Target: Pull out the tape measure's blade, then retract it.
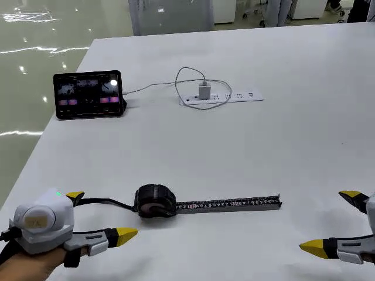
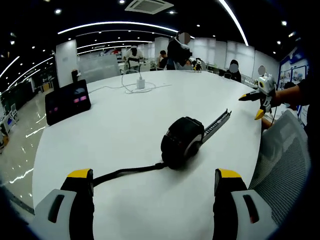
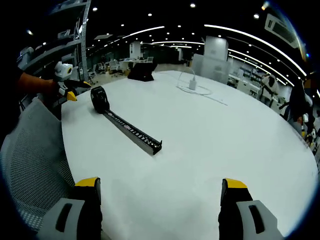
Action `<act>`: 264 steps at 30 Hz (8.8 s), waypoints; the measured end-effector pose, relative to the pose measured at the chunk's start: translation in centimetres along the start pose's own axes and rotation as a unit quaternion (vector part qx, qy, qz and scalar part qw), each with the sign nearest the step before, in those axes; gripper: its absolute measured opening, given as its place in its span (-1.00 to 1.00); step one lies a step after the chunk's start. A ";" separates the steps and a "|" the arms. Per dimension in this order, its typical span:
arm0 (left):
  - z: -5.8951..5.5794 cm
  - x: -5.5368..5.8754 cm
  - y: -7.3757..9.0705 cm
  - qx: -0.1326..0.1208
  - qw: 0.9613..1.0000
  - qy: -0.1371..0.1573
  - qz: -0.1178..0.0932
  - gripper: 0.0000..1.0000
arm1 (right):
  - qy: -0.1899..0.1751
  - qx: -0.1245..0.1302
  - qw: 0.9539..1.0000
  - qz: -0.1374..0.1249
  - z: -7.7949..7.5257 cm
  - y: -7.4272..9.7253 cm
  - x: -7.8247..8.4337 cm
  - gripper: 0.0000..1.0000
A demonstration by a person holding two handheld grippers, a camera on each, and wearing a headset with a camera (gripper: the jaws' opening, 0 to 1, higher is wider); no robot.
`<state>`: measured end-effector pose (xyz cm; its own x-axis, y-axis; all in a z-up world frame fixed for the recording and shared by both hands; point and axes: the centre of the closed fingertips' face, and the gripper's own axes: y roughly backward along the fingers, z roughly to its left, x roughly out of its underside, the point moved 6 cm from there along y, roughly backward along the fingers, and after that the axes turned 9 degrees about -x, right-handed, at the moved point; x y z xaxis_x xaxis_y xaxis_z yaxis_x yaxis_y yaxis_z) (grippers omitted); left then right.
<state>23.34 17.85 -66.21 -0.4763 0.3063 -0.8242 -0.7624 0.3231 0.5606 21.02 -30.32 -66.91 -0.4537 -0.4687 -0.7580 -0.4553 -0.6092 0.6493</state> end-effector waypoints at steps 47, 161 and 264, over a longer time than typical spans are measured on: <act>-1.0 -0.3 0.2 0.005 1.000 -0.014 0.008 0.98 | -0.003 0.013 1.000 0.008 0.3 2.1 1.8 0.98; -7.6 -3.3 -7.6 -0.191 0.972 0.086 -0.101 0.98 | 0.271 -0.217 0.919 0.185 -1.5 -8.2 -6.4 0.23; -7.6 -2.7 -7.5 -0.166 0.978 0.117 -0.055 0.20 | 0.213 -0.200 0.914 0.283 -1.3 -11.1 -5.6 -0.79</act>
<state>27.03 7.84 -68.79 -0.4406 0.0605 -0.8957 -0.8965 0.0220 0.4425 29.56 -21.78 -69.95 -0.1519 -0.9355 -0.3191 0.1151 -0.3374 0.9343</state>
